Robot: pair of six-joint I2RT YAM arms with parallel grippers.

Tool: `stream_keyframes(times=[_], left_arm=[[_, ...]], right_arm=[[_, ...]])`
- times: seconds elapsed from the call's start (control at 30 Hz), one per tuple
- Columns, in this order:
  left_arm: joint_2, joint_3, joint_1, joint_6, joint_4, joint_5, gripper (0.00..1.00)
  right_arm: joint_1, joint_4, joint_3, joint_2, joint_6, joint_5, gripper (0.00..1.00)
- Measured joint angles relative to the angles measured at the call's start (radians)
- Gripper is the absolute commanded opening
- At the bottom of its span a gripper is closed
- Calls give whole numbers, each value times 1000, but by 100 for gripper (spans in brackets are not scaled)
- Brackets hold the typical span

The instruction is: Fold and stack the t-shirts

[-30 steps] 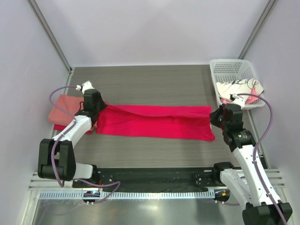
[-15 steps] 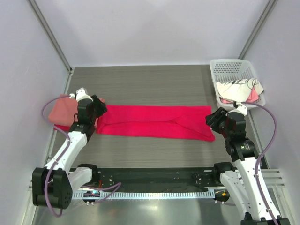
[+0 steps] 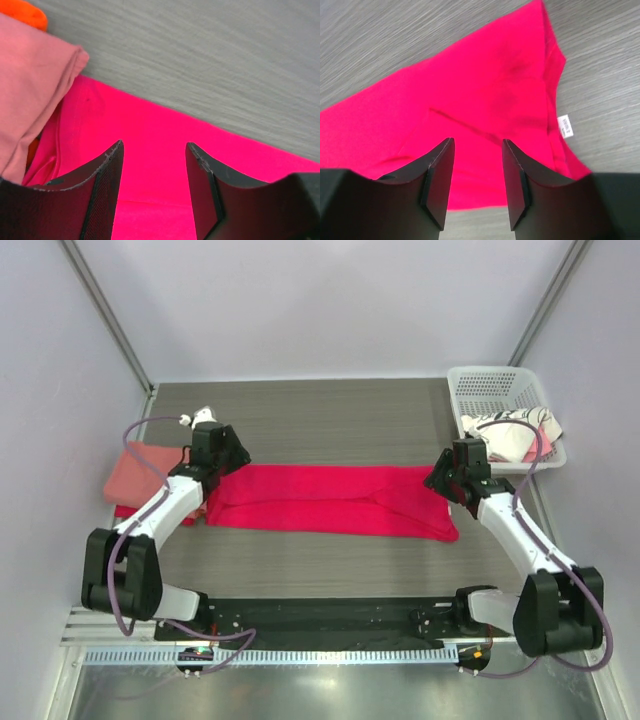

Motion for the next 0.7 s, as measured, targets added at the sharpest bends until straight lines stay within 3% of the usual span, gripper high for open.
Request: stream_keyframes(times=[0.37, 0.7], left_arm=[[232, 192, -4, 23, -205, 3, 54], [398, 206, -8, 12, -280, 6, 49]], right_arm=[[5, 57, 71, 320, 46, 164, 41], [5, 36, 281, 541, 33, 196, 40]])
